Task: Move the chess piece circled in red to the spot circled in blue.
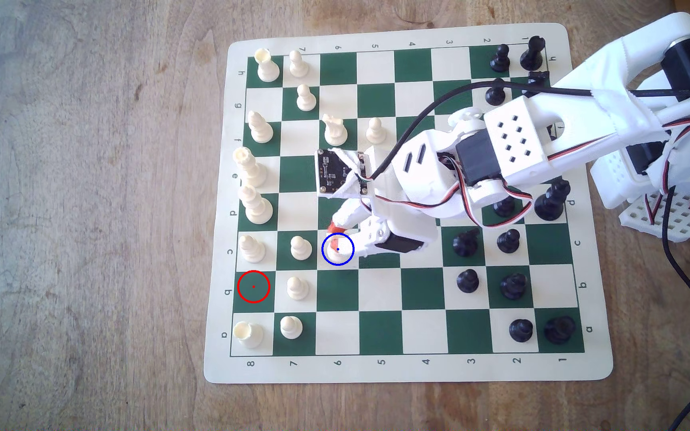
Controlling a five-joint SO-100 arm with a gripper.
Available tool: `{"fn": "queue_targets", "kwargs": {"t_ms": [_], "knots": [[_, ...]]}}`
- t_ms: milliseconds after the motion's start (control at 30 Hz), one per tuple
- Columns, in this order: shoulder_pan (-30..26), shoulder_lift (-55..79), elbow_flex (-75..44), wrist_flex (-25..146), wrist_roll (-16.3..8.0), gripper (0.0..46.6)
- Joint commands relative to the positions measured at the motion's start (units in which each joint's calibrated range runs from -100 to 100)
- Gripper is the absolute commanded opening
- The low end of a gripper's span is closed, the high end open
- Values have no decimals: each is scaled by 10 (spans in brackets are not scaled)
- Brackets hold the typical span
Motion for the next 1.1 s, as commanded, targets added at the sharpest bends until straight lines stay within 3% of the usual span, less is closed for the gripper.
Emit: {"fn": "queue_targets", "kwargs": {"t_ms": [0, 1067], "knots": [[4, 0, -18, -22, 4, 3], [9, 76, -80, -42, 6, 3]]}}
